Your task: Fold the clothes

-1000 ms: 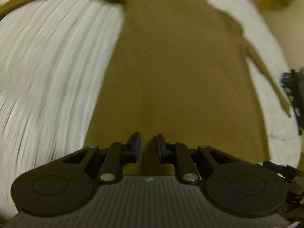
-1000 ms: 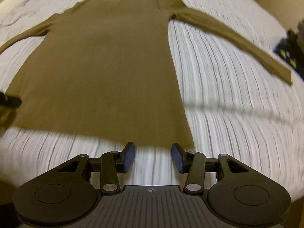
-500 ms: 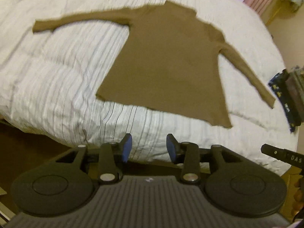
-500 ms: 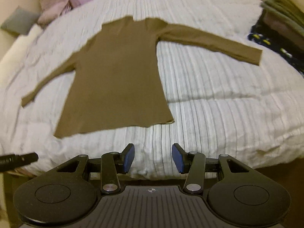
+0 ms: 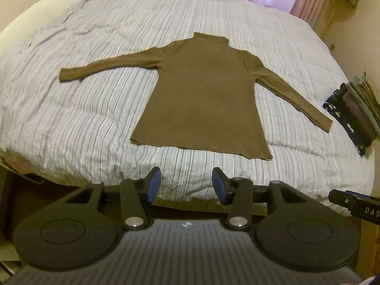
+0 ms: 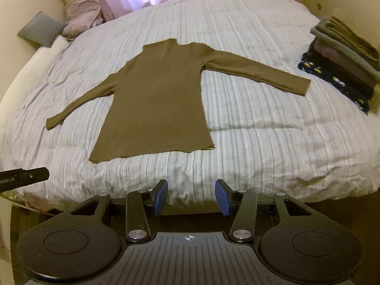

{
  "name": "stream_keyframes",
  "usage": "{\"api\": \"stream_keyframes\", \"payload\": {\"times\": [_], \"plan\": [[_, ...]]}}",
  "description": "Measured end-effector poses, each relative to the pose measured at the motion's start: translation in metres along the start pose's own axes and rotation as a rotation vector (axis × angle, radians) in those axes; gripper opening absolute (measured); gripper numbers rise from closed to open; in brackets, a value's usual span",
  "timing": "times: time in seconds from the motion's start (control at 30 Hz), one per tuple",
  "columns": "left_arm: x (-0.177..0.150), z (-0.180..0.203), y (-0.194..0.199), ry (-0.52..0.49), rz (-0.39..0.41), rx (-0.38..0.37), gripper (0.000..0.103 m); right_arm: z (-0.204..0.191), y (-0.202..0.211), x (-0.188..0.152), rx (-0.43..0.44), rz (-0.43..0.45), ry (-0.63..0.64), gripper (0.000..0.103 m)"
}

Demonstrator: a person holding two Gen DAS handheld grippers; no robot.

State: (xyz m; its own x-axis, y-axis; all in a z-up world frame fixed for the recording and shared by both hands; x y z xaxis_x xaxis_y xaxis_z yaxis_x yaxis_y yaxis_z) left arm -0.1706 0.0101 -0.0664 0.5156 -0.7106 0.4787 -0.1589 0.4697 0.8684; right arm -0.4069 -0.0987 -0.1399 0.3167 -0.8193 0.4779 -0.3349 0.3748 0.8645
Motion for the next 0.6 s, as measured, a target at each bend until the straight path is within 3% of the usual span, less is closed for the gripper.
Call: {"api": "stream_keyframes", "payload": {"times": [0.6], "plan": [[-0.009, -0.011, 0.022, -0.025, 0.023, 0.013, 0.049, -0.025, 0.006, -0.009, -0.005, -0.035, 0.061, 0.048]]}}
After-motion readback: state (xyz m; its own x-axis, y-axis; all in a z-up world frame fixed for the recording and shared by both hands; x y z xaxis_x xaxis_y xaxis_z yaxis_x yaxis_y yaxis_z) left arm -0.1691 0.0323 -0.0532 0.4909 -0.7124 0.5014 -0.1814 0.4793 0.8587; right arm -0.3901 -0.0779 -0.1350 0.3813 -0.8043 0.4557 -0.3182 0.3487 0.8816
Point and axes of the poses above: each gripper's, at about its wrist camera, not at the fingertips, and y roughly against the way its jaws point, z to its right, x to its top, the point moved 1 cm from there along -y, roughly the way its jaws point, and after that the axes turned 8 degrees about y, right-handed, at the moved point
